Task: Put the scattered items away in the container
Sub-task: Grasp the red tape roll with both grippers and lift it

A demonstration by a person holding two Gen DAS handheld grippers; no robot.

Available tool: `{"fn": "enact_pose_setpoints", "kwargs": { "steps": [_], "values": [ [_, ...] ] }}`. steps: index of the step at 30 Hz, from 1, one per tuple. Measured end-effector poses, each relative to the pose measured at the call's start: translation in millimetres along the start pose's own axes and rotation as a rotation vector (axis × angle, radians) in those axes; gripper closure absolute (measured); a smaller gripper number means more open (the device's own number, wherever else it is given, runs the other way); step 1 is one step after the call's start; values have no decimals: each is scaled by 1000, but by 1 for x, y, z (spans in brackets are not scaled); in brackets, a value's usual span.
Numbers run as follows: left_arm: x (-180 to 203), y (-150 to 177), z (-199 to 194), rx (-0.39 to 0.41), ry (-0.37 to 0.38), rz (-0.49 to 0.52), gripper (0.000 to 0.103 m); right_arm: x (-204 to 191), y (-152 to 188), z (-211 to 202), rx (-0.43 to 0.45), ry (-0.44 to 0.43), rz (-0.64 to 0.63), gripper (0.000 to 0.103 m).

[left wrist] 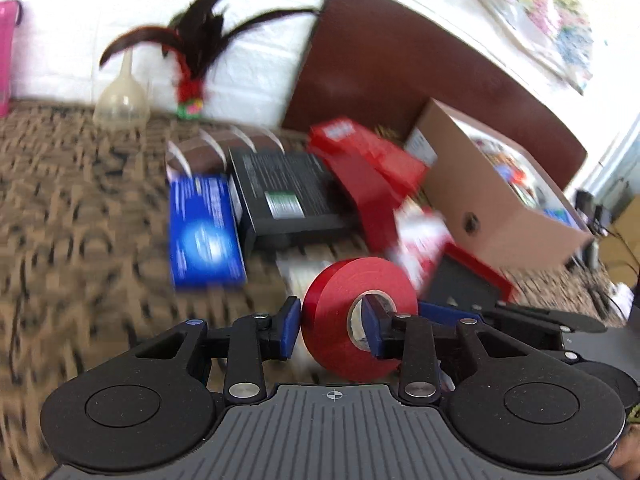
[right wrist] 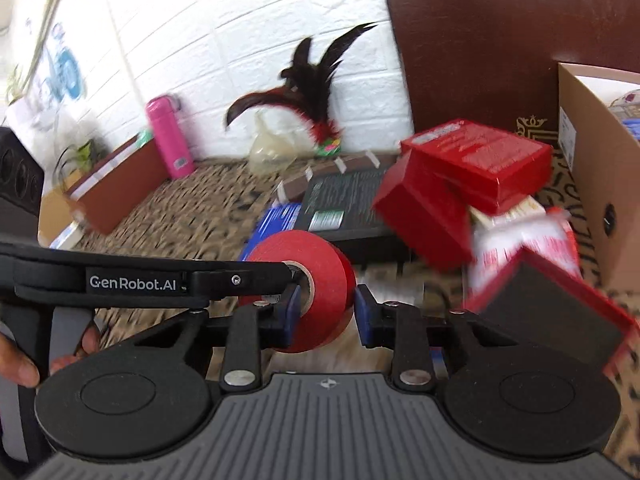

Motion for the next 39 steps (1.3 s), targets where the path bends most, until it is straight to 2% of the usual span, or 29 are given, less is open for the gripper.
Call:
{"fn": "enact_pose_setpoints", "kwargs": {
  "steps": [5, 7, 8, 9, 12, 21, 24, 25, 30, 33, 39],
  "values": [
    [32, 64, 2, -127, 74, -1, 52, -4, 55, -39, -109, 32, -44, 71],
    [40, 80, 8, -145, 103, -6, 48, 2, 80, -51, -143, 58, -26, 70],
    [41, 86, 11, -149, 101, -12, 39, 8, 90, -56, -148, 63, -3, 70],
    [42, 89, 13, -154, 90, -12, 37, 13, 98, -61, -142, 64, 25, 70],
    [46, 94, 15, -156, 52, 31, 39, 24, 111, -72, -127, 86, 88, 69],
    [42, 82, 9, -106, 37, -18, 41, 25, 101, -73, -45, 66, 114, 69],
    [43, 74, 15, -98, 16, -4, 51, 27, 96, -68, -31, 71, 125, 69],
    [42, 73, 19, -108, 16, -8, 60, 29, 95, -66, -32, 69, 134, 69],
    [37, 72, 27, -118, 29, -29, 60, 38, 94, -57, -52, 18, 212, 69],
    [35, 72, 32, -120, 37, -38, 57, 41, 92, -53, -56, 18, 229, 69],
    [36, 71, 37, -125, 23, -14, 60, 43, 92, -44, -75, 34, 223, 69]
  ]
}}
Point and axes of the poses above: each gripper's, at about its wrist camera, not at the fingertips, and z roughly the way its jaws point, x to its right, y to its underside, the point moved 5 cm from there along z, roughly the way its jaws point, and after that the axes turned 6 degrees about -x, right-handed, at the moved point
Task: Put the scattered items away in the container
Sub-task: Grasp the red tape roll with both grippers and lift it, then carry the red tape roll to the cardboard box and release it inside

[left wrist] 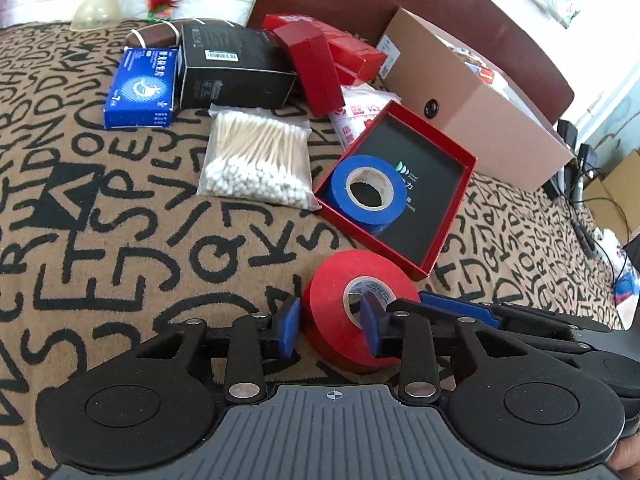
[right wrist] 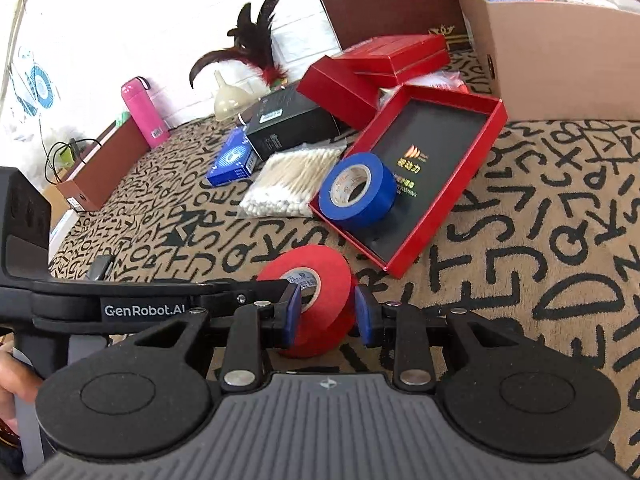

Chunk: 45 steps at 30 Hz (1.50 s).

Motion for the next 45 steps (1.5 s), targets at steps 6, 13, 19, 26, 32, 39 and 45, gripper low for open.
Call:
{"fn": "enact_pose_setpoints", "kwargs": {
  "steps": [6, 13, 19, 26, 32, 39, 45],
  "values": [
    [-3, -2, 3, 13, 1, -11, 63, 5, -2, 5, 4, -2, 15, 63],
    [-3, -4, 4, 29, 5, -22, 59, 11, -4, 10, -10, -35, 72, 63],
    [0, -2, 2, 26, -17, 0, 65, 9, -2, 9, -8, -44, 46, 65],
    [9, 6, -5, 9, -39, 20, 71, 5, 4, 0, -2, -31, 37, 67],
    [35, 0, -17, 35, -30, 72, 73, 3, 6, -22, 43, -10, 8, 68],
    [97, -44, -20, 100, -7, 196, 72, 25, -22, -63, 165, 22, 5, 68],
    [163, -100, -16, 169, 63, 270, 67, 60, -68, -106, 308, 73, 0, 69]
  ]
}}
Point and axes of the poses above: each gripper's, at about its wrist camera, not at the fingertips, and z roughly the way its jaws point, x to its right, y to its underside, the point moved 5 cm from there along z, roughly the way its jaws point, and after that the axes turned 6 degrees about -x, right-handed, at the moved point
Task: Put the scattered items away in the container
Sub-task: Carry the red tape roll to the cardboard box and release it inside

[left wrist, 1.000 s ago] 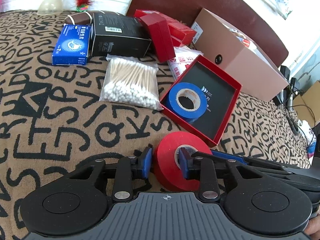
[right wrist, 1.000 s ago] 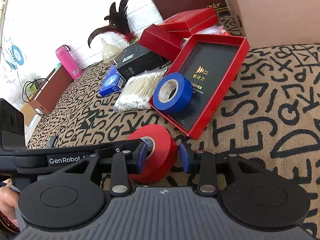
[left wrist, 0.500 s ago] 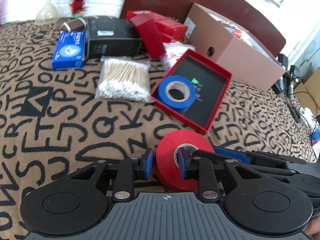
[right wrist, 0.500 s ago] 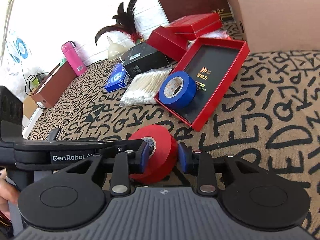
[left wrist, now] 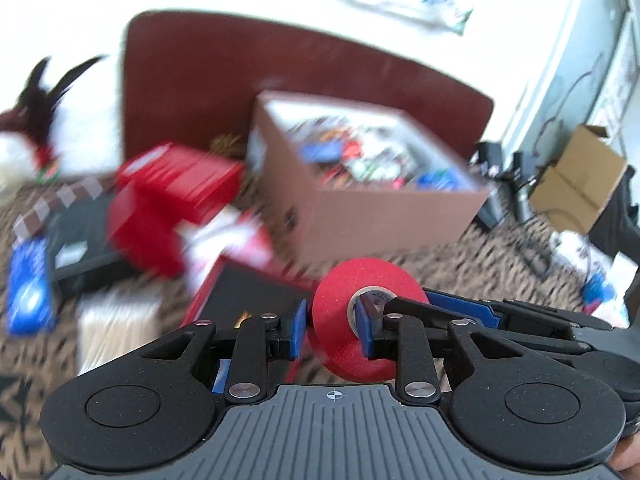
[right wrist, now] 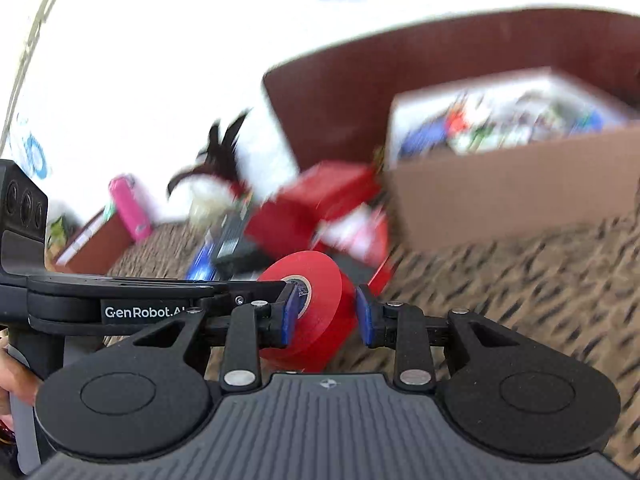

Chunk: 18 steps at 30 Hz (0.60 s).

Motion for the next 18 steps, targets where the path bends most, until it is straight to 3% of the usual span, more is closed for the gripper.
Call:
{"fn": "enact_pose_setpoints", "kwargs": {
  "steps": [9, 18],
  "values": [
    [54, -93, 68, 57, 100, 42, 72, 76, -79, -18, 164, 119, 14, 70],
    [64, -144, 159, 25, 149, 6, 69, 159, -131, 19, 177, 183, 70, 70]
  ]
}}
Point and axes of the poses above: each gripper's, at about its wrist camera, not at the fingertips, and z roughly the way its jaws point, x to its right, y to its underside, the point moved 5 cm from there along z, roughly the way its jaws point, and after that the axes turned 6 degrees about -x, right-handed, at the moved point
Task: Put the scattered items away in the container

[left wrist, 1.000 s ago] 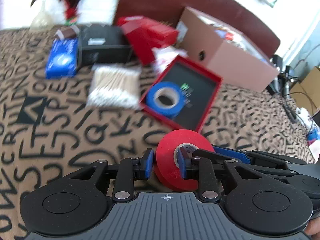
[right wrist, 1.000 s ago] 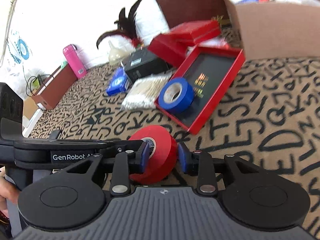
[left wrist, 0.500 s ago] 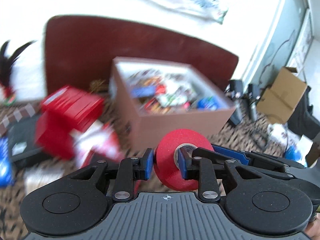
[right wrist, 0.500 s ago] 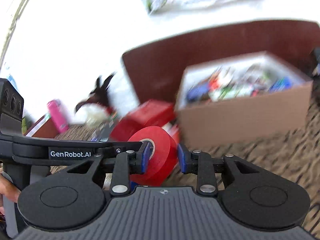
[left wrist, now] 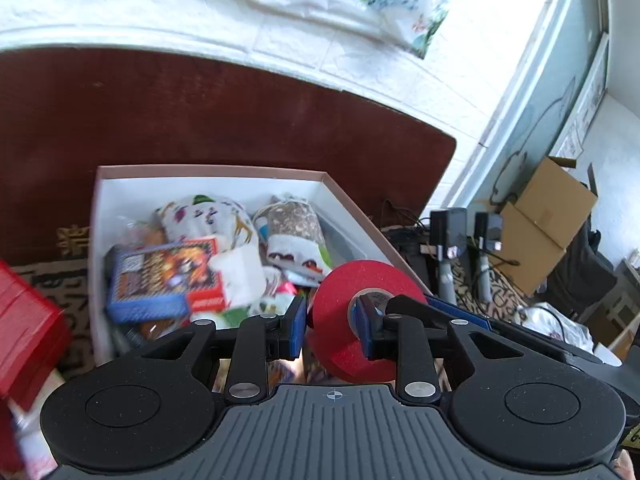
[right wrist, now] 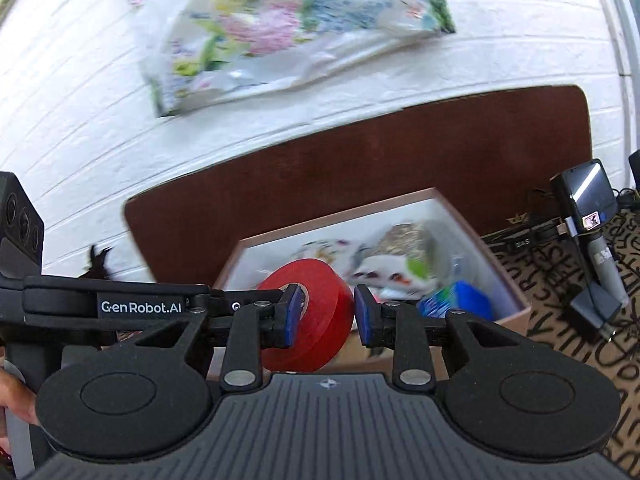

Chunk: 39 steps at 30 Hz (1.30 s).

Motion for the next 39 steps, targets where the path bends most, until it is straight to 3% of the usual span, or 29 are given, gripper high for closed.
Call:
{"fn": "enact_pose_setpoints", "kwargs": {
  "steps": [3, 5, 6, 7, 8, 14, 18, 22, 27, 34, 39],
  "values": [
    [-8, -11, 21, 21, -3, -8, 53, 17, -7, 18, 0, -8, 25, 70],
    [-22, -15, 28, 33, -69, -71, 12, 27, -10, 28, 8, -7, 49, 66],
    [-29, -14, 29, 37, -83, -102, 6, 33, -12, 29, 23, 15, 67, 48],
    [-33, -12, 27, 47, -59, -111, 5, 39, -12, 28, 45, 40, 84, 38],
    [-35, -11, 25, 58, -38, -103, 5, 44, -11, 26, 65, 53, 93, 24],
    [-29, 10, 11, 70, -88, -5, 4, 33, 13, 18, 42, 61, 25, 24],
    [-23, 24, -11, 65, -115, -2, 1, 11, 27, 3, 40, 70, -44, 9],
    [-13, 41, -41, 76, -220, 16, 0, -2, 37, -20, 11, 99, -99, 0],
    [5, 71, -71, 44, -339, 70, 0, -15, 49, -50, -33, 155, -186, 0],
    [13, 109, -107, 18, -372, 4, 0, -35, 65, -89, -49, 253, -332, 0],
    [16, 121, -123, -10, -360, -3, 0, -42, 74, -107, -66, 269, -362, 0]
  ]
}}
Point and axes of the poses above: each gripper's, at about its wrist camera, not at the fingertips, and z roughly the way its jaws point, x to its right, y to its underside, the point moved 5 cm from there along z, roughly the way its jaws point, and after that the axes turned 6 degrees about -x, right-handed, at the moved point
